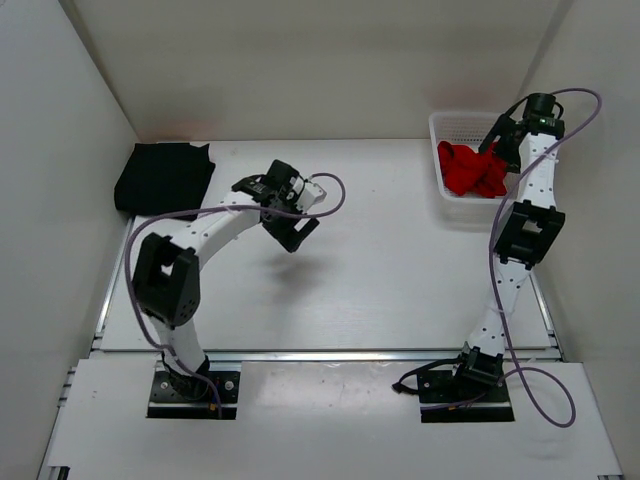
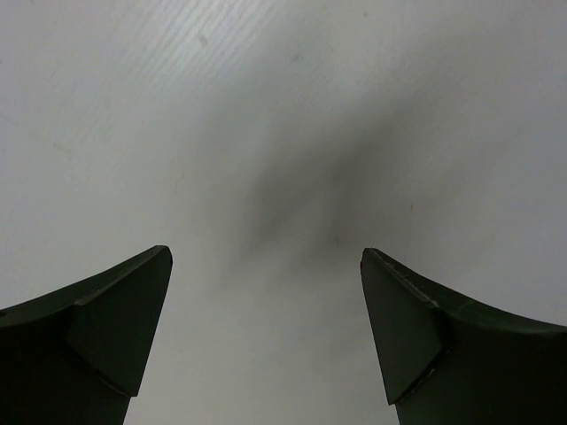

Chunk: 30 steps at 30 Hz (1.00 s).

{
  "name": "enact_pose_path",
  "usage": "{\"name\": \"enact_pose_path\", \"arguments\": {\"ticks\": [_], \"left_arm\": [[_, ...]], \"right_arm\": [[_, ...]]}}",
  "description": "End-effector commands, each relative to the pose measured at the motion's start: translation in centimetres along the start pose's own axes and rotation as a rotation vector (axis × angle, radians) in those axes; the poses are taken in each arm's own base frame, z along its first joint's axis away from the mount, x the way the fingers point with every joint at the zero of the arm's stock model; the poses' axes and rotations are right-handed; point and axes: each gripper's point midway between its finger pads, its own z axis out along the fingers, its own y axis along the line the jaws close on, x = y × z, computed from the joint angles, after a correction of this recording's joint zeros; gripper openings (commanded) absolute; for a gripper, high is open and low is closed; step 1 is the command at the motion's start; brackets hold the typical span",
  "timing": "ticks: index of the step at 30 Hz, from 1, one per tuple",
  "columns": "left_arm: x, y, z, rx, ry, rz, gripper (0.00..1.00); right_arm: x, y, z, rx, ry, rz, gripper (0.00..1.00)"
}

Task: Fold and stack the t-shirts
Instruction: Grab crumpled tshirt from bin with the right arm

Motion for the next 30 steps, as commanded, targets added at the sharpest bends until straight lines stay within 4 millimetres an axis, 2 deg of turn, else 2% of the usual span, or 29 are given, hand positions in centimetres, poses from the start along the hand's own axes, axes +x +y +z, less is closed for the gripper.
{"name": "enact_pose_path", "arguments": {"ticks": [1, 4, 7, 9, 10, 11, 12, 13, 14, 15, 18, 19, 20, 21, 22, 24, 25, 27, 28, 29, 30], "left_arm": [[-3.4, 1.1, 0.6, -0.01, -0.055, -0.025, 0.99], [-4.5, 1.8, 1.6, 0.006, -0.063, -0.049, 0.98], [-4.6, 3.2, 2.7, 0.009, -0.055, -0.096, 0.99], [-4.6, 4.6, 3.0, 0.009, -0.065, -0.157, 0.98], [-4.3, 4.9, 3.4, 0.008, -0.054, -0.17, 0.99], [-4.1, 5.3, 3.5, 0.009, -0.056, -0.19, 0.99], [-4.0, 5.2, 3.6, 0.009, -0.051, -0.197, 0.99], [-3.8, 5.4, 3.7, 0.005, -0.047, -0.204, 0.99], [-3.4, 5.7, 3.8, 0.007, -0.042, -0.219, 0.99], [-3.5, 5.7, 3.7, 0.008, -0.044, -0.22, 0.98], [-2.9, 5.4, 3.5, 0.017, -0.038, -0.221, 0.98], [-3.1, 5.5, 3.4, 0.009, -0.043, -0.217, 0.98], [-3.3, 5.6, 2.9, 0.006, -0.053, -0.214, 0.98], [-3.1, 5.8, 2.9, 0.004, -0.053, -0.215, 0.98], [-3.3, 5.7, 2.6, -0.001, -0.054, -0.208, 0.98], [-3.9, 6.1, 2.1, -0.025, -0.08, -0.195, 0.98], [-3.9, 6.1, 2.0, -0.036, -0.078, -0.19, 0.98], [-4.5, 6.1, 1.2, -0.049, -0.1, -0.175, 0.98], [-4.5, 6.2, 1.1, -0.05, -0.102, -0.18, 0.98], [-4.9, 6.3, 0.6, -0.069, -0.119, -0.174, 0.98], [-5.2, 5.9, 0.2, -0.068, -0.131, -0.167, 0.99]], "right_arm": [[0.6, 2.1, 2.1, -0.021, -0.008, -0.041, 0.76], [1.6, 1.7, 3.7, 0.033, 0.011, -0.068, 0.75], [2.7, 0.7, 4.6, 0.116, 0.031, -0.078, 0.73], [3.0, 0.4, 5.1, 0.131, 0.038, -0.083, 0.67], [3.1, 0.7, 5.3, 0.127, 0.034, -0.086, 0.58], [3.1, 0.6, 5.7, 0.112, 0.036, -0.096, 0.53], [3.0, 1.2, 5.7, 0.087, 0.035, -0.109, 0.38], [3.4, 1.5, 6.2, 0.08, 0.041, -0.113, 0.17], [2.8, 1.6, 5.8, 0.073, 0.025, -0.105, 0.07], [2.6, 1.7, 5.6, 0.078, 0.02, -0.108, 0.0], [0.5, 3.4, 4.0, 0.051, -0.054, -0.137, 0.0], [-0.9, 3.8, 3.1, 0.042, -0.102, -0.139, 0.0], [-2.8, 5.0, 1.3, 0.021, -0.171, -0.148, 0.01], [-3.9, 5.7, -0.4, 0.01, -0.208, -0.159, 0.0], [-5.5, 6.6, -1.5, -0.012, -0.271, -0.171, 0.0], [-9.1, 7.9, -6.6, -0.047, -0.41, -0.173, 0.0], [-9.8, 8.6, -8.0, -0.07, -0.44, -0.184, 0.0], [-12.5, 9.9, -13.8, -0.121, -0.565, -0.189, 0.0], [-13.0, 10.0, -15.0, -0.132, -0.588, -0.189, 0.0], [-13.7, 11.8, -18.4, -0.197, -0.646, -0.203, 0.0], [-14.8, 12.0, -21.3, -0.218, -0.709, -0.201, 0.0]]}}
